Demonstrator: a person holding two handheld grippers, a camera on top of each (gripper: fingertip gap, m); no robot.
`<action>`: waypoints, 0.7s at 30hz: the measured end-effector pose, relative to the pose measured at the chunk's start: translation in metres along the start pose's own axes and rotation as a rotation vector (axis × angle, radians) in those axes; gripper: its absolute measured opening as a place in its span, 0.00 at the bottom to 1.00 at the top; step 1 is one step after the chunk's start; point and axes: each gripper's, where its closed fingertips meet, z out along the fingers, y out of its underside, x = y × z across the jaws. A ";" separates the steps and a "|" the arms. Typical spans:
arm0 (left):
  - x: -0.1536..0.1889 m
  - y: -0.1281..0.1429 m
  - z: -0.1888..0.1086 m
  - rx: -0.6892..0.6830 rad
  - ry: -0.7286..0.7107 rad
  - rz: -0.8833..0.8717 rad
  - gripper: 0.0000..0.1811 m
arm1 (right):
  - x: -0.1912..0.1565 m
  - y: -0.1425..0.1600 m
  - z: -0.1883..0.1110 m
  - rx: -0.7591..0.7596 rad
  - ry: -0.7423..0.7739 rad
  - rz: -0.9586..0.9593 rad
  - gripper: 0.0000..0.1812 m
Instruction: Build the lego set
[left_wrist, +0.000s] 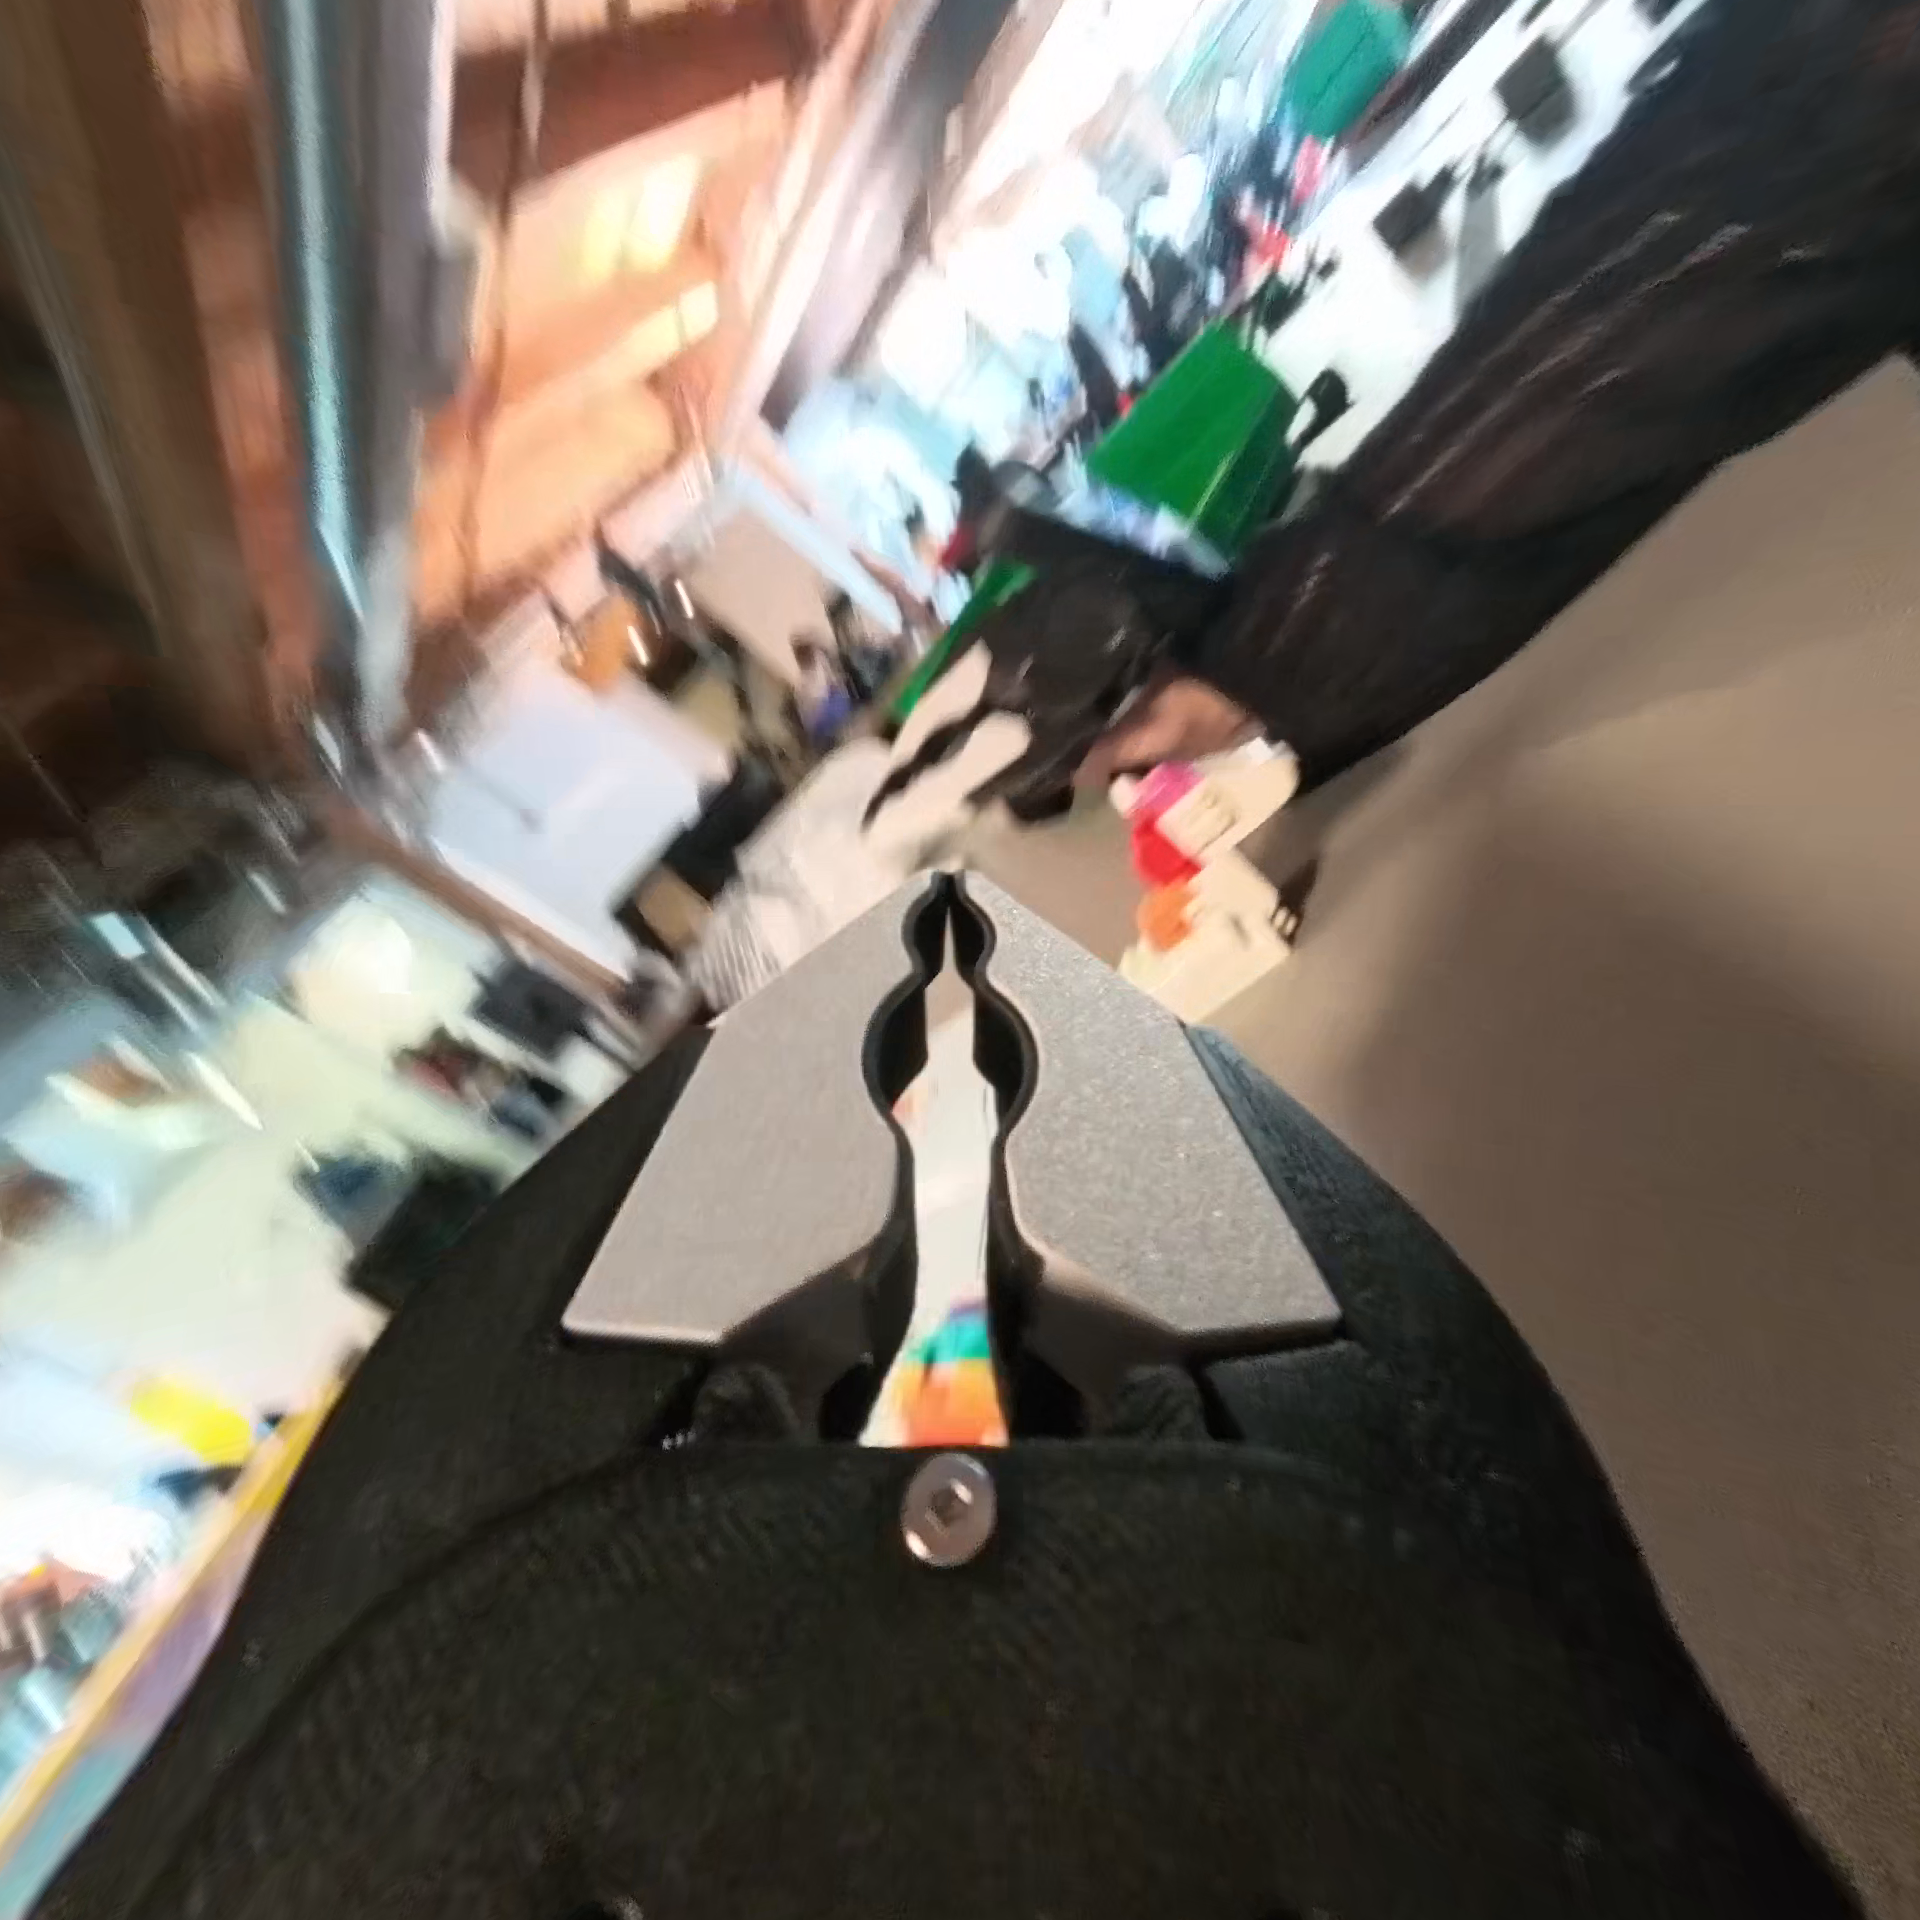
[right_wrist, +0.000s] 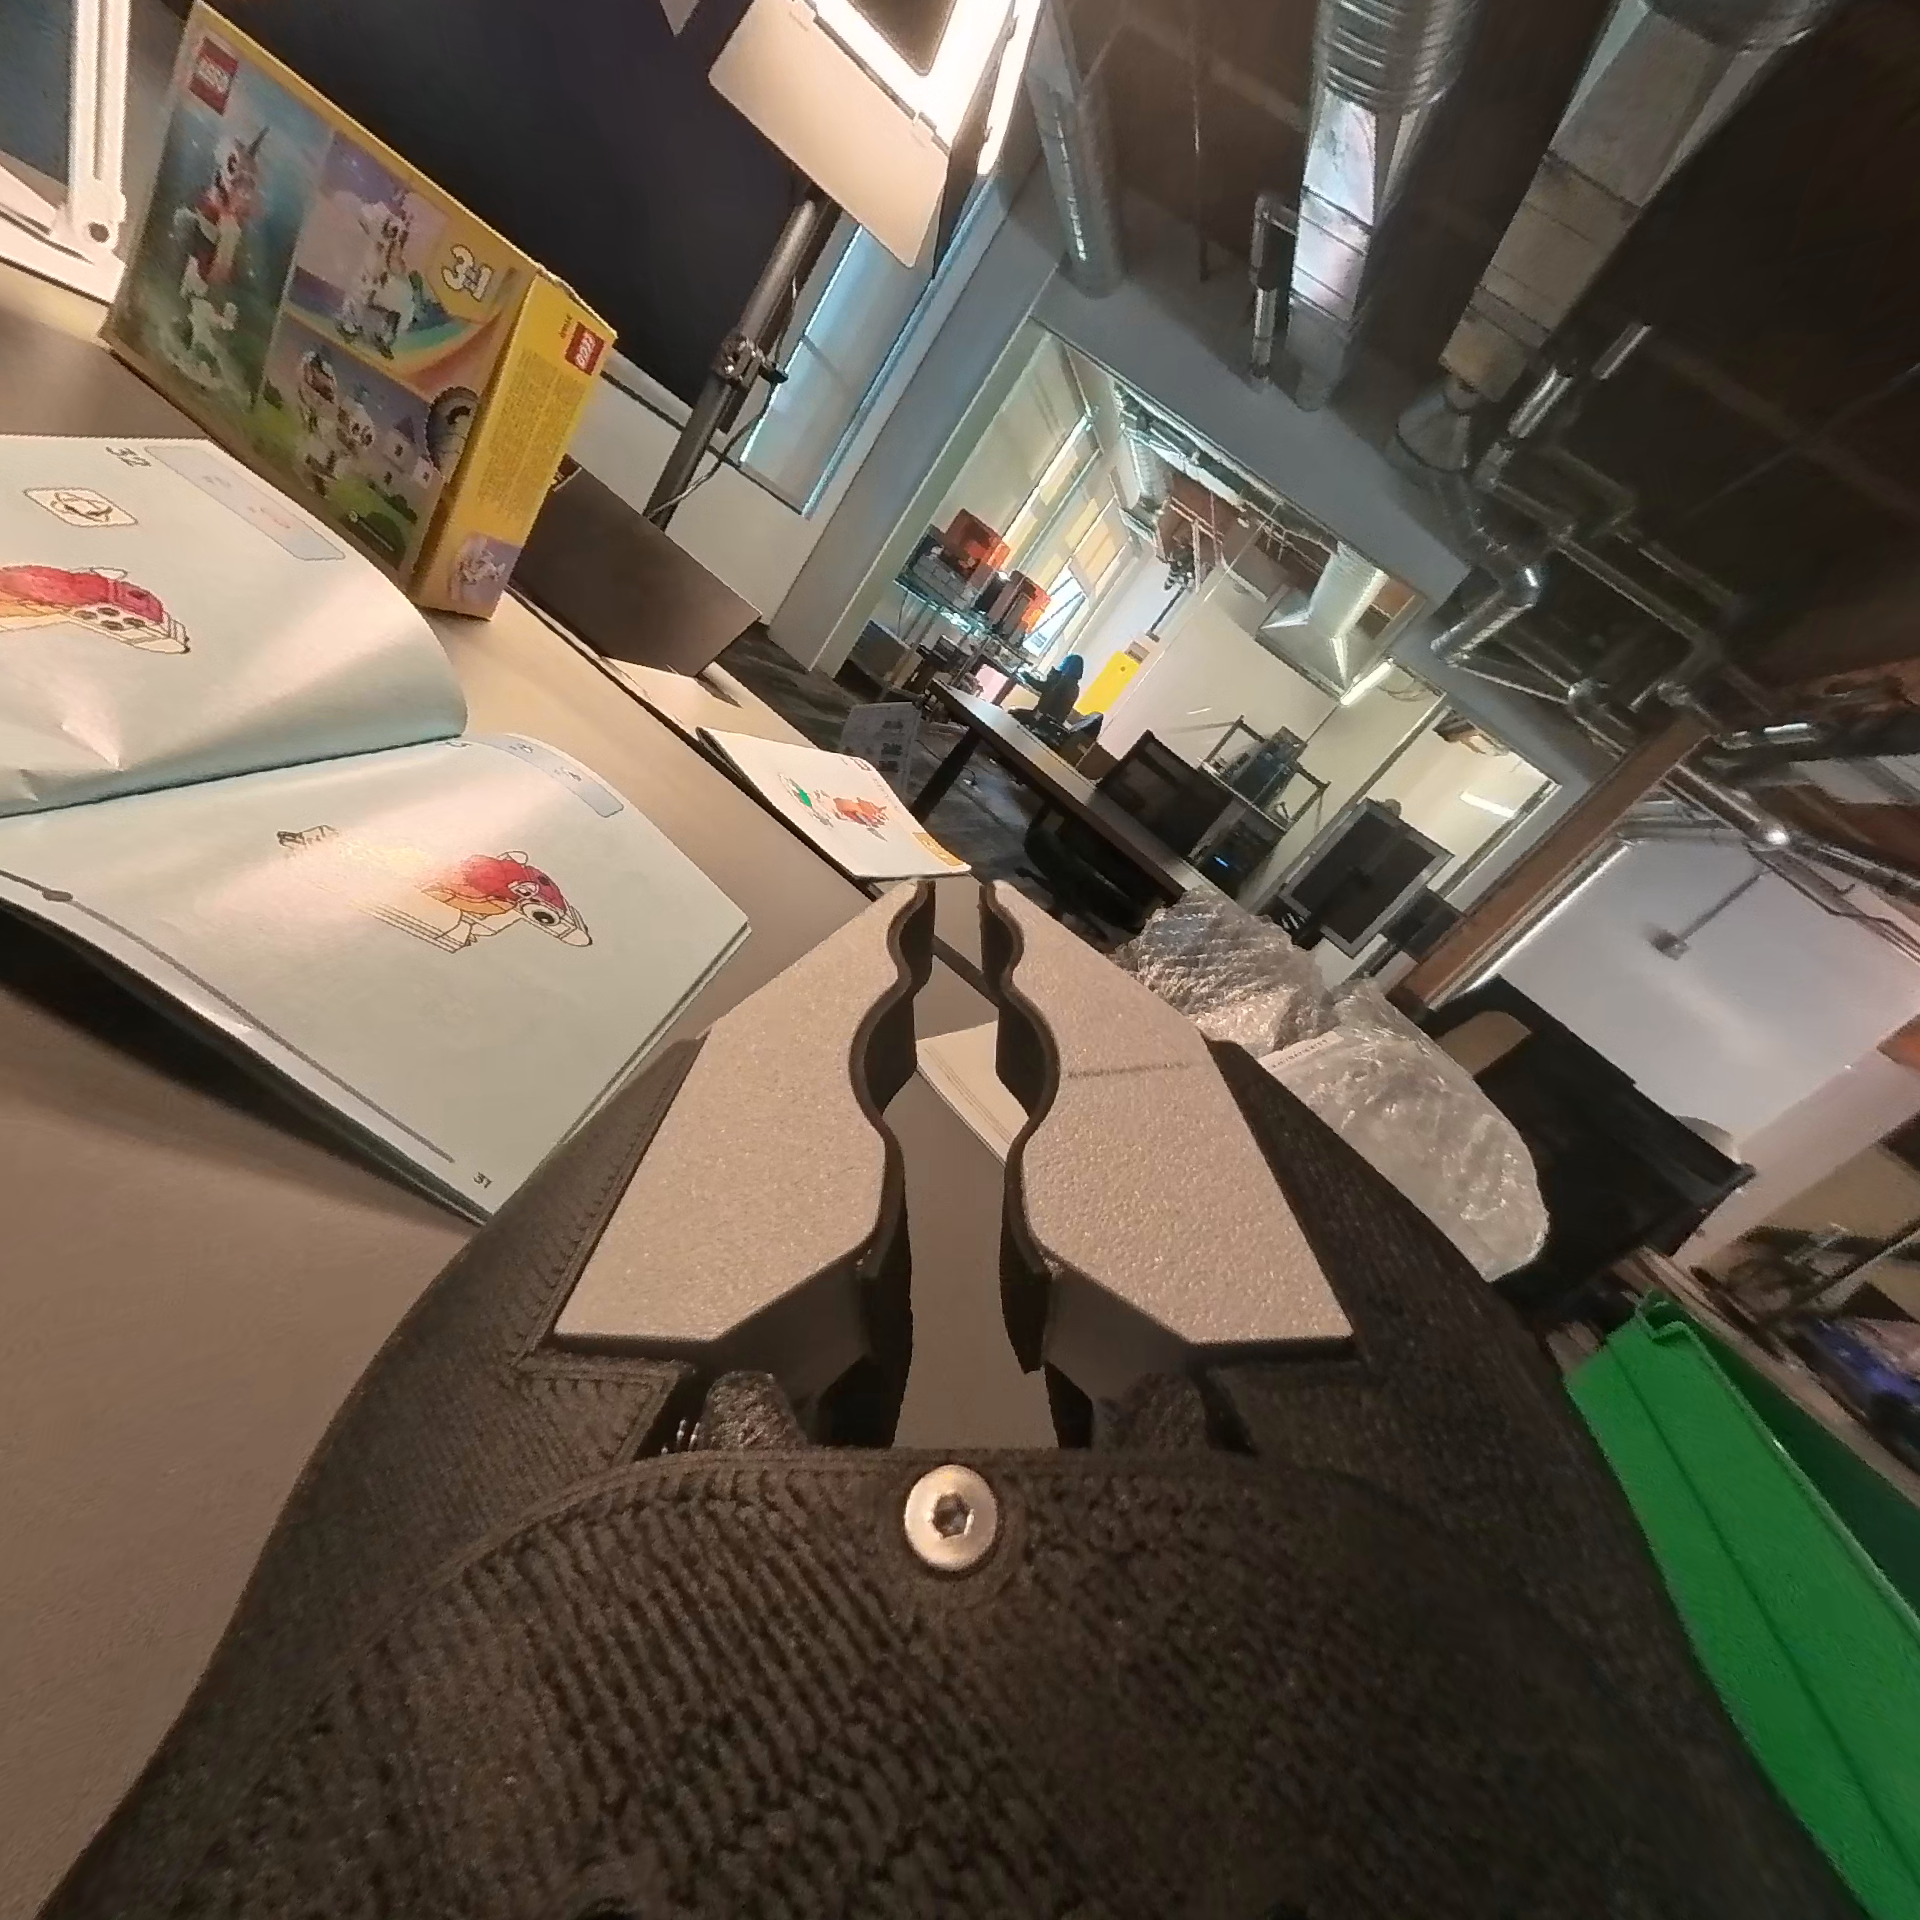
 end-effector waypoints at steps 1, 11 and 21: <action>-0.011 0.004 -0.008 -0.050 0.010 -0.063 0.00 | 0.000 0.000 0.000 0.002 -0.003 0.000 0.04; -0.181 0.074 -0.196 -0.767 -0.588 -0.172 0.02 | 0.000 0.001 0.001 -0.004 0.003 -0.006 0.04; -0.154 0.148 -0.267 -1.254 -0.263 -0.414 0.01 | 0.001 0.003 0.000 -0.013 0.009 -0.023 0.04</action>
